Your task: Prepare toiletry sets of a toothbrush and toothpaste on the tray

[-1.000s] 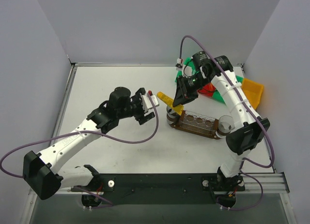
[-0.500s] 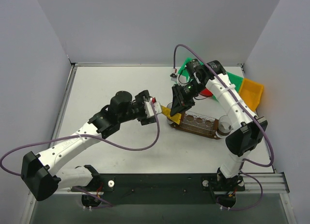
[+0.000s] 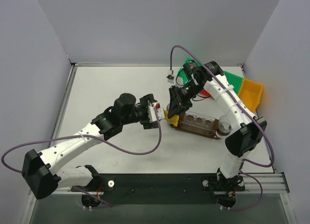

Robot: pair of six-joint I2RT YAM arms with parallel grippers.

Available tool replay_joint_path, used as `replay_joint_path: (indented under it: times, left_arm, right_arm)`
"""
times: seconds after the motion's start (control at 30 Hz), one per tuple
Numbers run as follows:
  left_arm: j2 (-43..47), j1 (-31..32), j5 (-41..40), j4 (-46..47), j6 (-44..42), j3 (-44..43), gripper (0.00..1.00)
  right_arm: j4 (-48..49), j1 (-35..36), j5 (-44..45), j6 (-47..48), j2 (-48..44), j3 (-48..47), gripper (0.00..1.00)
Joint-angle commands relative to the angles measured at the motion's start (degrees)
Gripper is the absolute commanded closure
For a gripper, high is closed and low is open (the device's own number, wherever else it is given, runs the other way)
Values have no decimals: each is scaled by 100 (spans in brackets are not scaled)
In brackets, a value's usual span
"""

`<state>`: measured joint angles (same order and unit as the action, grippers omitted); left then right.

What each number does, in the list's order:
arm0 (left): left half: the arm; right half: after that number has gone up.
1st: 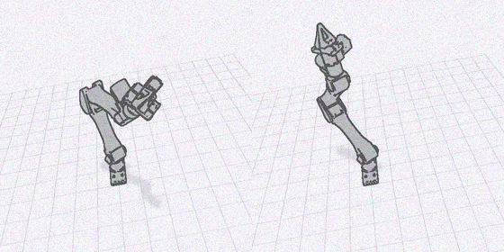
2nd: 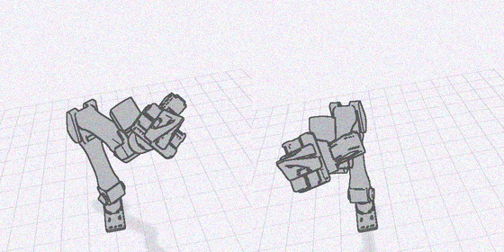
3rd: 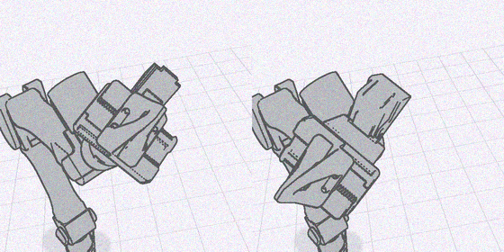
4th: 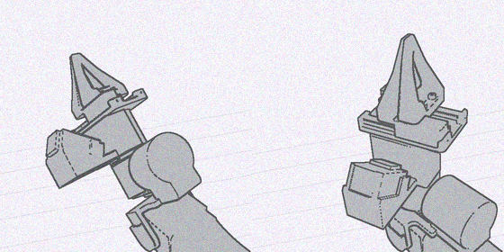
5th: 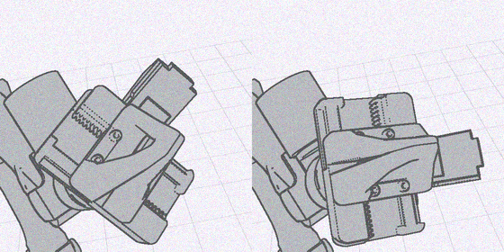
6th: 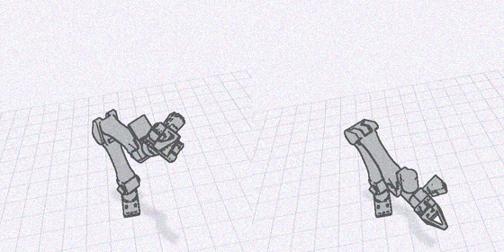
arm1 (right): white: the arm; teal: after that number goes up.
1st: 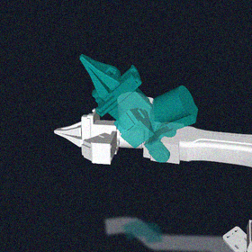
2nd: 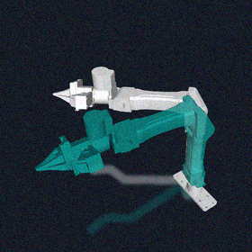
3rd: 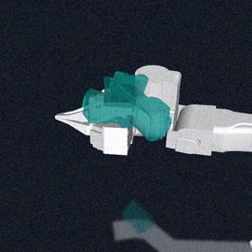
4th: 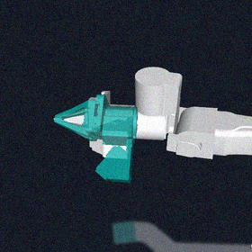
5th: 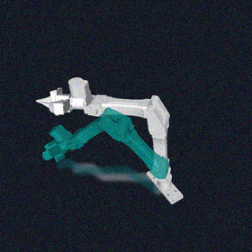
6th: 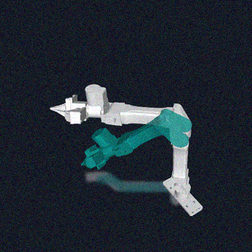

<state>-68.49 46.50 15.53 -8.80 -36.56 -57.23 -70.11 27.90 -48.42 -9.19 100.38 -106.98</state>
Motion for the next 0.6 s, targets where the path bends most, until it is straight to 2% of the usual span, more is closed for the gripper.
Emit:
replay_joint_path:
  times: [0.0, 0.13, 0.23, 0.37, 0.57]
  left_arm:
    - [-103, 78, 284, 106, -115, -157, 9]
    - [-130, 140, 240, 63, -176, -139, 11]
    - [-138, 184, 205, 45, -211, -139, 16]
    - [-138, 368, 100, -34, -335, -113, 28]
    - [-94, 421, -6, -17, -361, -51, 39]
  right_arm:
    - [-232, 93, -369, -21, -273, -183, 100]
    - [-214, 93, -466, -39, -256, -280, 100]
    - [-196, 93, -527, -56, -247, -297, 100]
    - [-179, 93, -615, -74, -221, -350, 100]
    - [-170, 119, -668, -100, -133, -394, 100]
